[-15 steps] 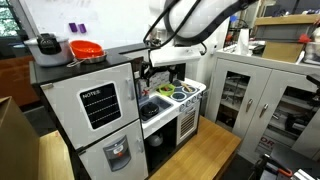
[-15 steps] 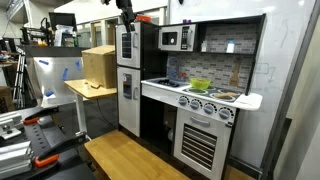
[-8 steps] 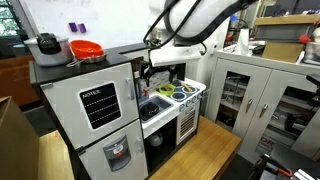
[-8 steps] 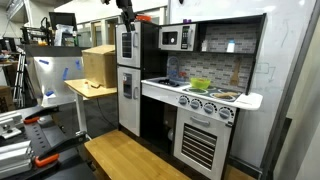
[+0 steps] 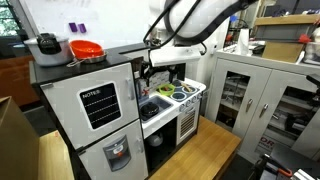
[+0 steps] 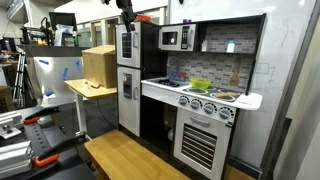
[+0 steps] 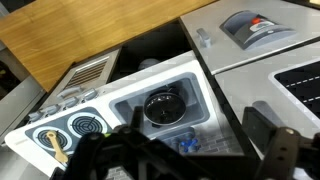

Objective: Pick the lid on the grey pot, place it on the green pot then take the grey pot out of the sink and place it on the stove

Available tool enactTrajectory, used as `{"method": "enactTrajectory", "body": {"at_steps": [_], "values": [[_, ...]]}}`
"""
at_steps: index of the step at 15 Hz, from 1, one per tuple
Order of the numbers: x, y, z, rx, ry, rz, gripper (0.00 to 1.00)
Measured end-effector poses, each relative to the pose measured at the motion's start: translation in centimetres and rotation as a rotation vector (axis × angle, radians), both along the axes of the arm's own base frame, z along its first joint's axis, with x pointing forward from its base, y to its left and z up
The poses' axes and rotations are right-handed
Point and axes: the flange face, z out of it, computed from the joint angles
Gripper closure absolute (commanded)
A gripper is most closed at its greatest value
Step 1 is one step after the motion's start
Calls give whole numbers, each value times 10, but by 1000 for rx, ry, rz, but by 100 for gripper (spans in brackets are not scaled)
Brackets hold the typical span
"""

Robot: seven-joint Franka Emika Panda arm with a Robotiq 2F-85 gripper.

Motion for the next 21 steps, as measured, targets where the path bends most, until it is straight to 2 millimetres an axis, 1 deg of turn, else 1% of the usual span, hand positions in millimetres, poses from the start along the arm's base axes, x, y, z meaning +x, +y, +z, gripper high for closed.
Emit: {"method": "enactTrajectory", "body": {"at_steps": [2, 3, 6, 8, 11, 14, 16, 21], "values": [[1, -3, -1, 2, 5, 0, 0], [4, -9, -5, 2, 12, -3, 0], [18, -37, -24, 1, 38, 3, 0], [29, -50, -40, 6, 41, 46, 0], [41, -54, -62, -1, 24, 145, 0], [52, -60, -77, -5, -19, 209, 0], [57, -67, -81, -9, -41, 224, 0], [59, -66, -78, -9, -49, 229, 0]]}}
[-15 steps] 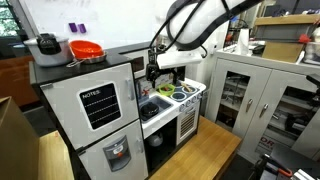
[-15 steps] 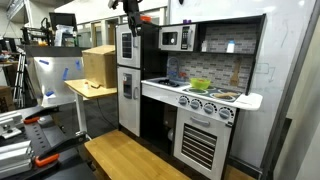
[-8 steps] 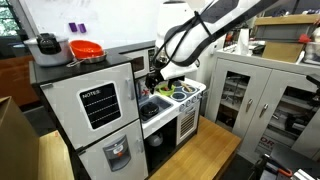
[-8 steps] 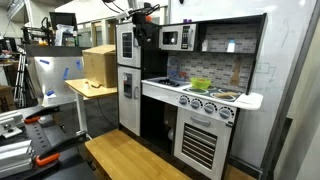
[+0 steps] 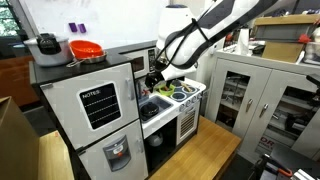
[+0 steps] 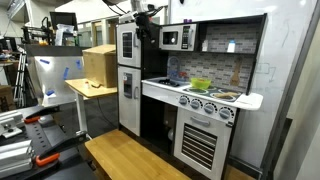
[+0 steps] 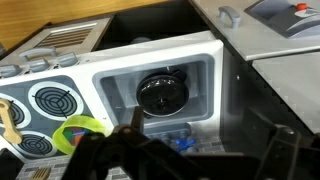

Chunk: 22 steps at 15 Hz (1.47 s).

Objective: Pick the lid on the grey pot, place it on the green pot then take the grey pot out of the sink and place it on the stove

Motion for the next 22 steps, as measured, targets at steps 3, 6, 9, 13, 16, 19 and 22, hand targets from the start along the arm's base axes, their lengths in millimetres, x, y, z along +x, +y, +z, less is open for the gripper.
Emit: {"method": "enactTrajectory", "body": {"at_steps": [3, 6, 9, 13, 16, 19, 22], "values": [[3, 0, -9, -1, 15, 8, 0], [26, -8, -51, -11, 67, 39, 0], [59, -24, -92, -17, 34, 82, 0], [87, -39, -124, 5, -10, 113, 0], [99, -39, -145, 17, -31, 117, 0], [107, -35, -162, 21, -53, 122, 0], [114, -37, -176, 21, -59, 118, 0]]}}
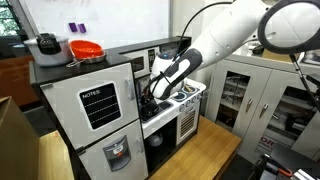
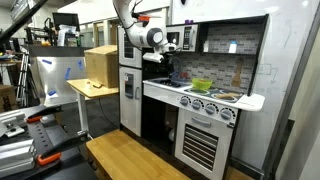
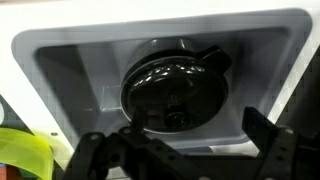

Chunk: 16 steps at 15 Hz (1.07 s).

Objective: Pick the lid on the grey pot, place it on the green pot then take the grey pot out of the sink and place it on the stove

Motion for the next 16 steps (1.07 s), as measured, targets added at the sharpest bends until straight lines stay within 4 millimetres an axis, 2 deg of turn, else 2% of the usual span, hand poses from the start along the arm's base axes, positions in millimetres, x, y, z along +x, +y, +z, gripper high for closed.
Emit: {"method": "enactTrajectory", "body": {"at_steps": [4, 11, 12, 13, 16], "values": [[12, -6, -8, -6, -17, -9, 0], [28, -3, -25, -1, -24, -8, 0], [30, -3, -28, -1, -23, -8, 25], [32, -4, -30, -1, -24, -9, 27], [37, -6, -31, -2, -33, -13, 47]]}}
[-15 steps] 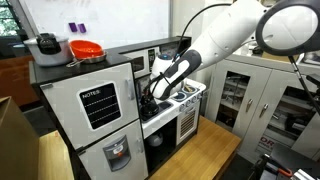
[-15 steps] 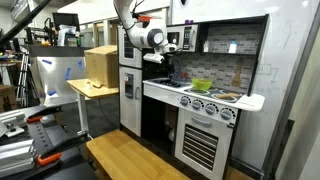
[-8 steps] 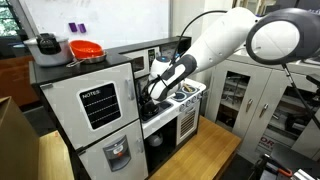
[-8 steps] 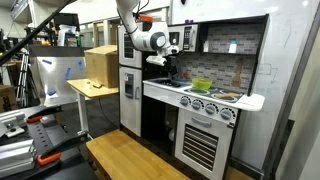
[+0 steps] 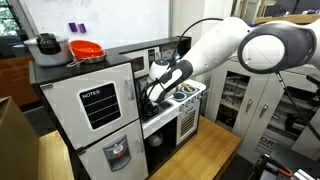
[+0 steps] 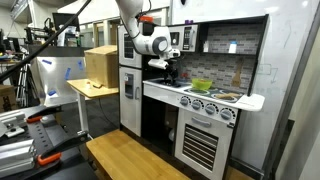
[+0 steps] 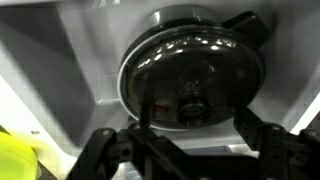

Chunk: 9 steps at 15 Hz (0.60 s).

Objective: Pick the lid on the grey pot, place it on the green pot then take the grey pot out of the sink and place it on the stove

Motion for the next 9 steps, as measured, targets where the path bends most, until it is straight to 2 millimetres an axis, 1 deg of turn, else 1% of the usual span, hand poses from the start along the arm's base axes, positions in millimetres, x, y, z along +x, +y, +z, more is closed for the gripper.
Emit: {"method": "enactTrajectory", "body": {"at_steps": [5, 7, 8, 9], "values": [[4, -6, 5, -6, -12, -14, 84], [5, -6, 6, -7, -14, -21, 96], [5, -6, 6, -7, -14, -28, 94], [5, -6, 6, -5, -14, -38, 95]]}}
